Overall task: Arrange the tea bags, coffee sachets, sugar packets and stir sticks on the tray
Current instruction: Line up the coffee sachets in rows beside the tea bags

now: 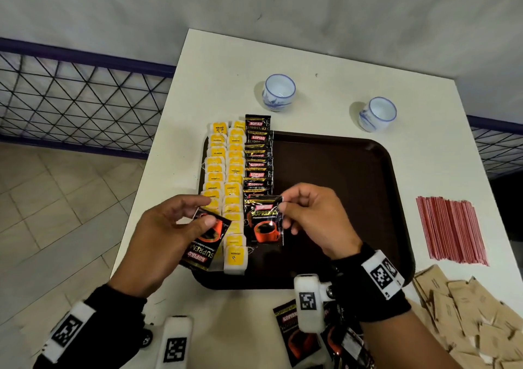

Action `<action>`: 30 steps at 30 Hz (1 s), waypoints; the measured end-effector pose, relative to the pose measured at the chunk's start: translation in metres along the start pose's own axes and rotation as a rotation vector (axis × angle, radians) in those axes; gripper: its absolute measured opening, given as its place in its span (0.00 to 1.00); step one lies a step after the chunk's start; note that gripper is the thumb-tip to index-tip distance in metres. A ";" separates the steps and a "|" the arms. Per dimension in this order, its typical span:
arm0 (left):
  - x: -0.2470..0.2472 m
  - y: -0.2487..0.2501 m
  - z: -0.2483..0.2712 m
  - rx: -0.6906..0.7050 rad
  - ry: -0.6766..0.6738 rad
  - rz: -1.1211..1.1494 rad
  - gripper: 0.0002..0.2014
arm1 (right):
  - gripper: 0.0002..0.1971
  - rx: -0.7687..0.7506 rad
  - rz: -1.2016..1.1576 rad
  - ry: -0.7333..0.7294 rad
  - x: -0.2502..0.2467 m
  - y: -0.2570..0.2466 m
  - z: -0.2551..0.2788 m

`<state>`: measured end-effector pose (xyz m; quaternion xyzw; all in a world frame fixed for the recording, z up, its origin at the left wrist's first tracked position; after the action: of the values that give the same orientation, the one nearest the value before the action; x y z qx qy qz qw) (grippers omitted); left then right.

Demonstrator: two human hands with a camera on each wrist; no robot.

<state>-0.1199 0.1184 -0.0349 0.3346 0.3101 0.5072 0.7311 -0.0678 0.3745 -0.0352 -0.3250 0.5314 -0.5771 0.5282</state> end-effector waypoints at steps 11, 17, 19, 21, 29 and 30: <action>-0.004 -0.019 0.011 -0.090 -0.037 0.067 0.05 | 0.07 0.080 0.022 0.045 0.004 0.028 -0.007; -0.002 -0.019 0.010 -0.055 -0.045 0.069 0.04 | 0.06 0.104 -0.005 0.037 0.011 0.026 -0.008; -0.001 -0.019 0.010 -0.050 -0.051 0.085 0.05 | 0.06 0.100 -0.003 0.039 0.012 0.026 -0.008; -0.001 -0.018 0.009 -0.051 -0.051 0.095 0.06 | 0.06 0.096 0.009 0.045 0.013 0.026 -0.009; -0.003 -0.019 0.009 -0.044 -0.040 0.045 0.05 | 0.06 0.097 0.061 0.063 0.017 0.030 -0.008; -0.003 -0.018 0.009 -0.043 -0.042 0.039 0.05 | 0.05 0.099 0.063 0.063 0.017 0.030 -0.008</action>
<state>-0.1038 0.1093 -0.0442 0.3353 0.2769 0.5210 0.7345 -0.0712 0.3640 -0.0688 -0.2631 0.5285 -0.5957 0.5446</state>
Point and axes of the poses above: each hand's wrist, its own z-axis away from the middle knuckle, its own x-axis out of the palm, y = z × x, the point moved 5 cm from there along -z, towards the middle knuckle, and after that the axes turned 11 degrees about -x, right-handed, at the moved point
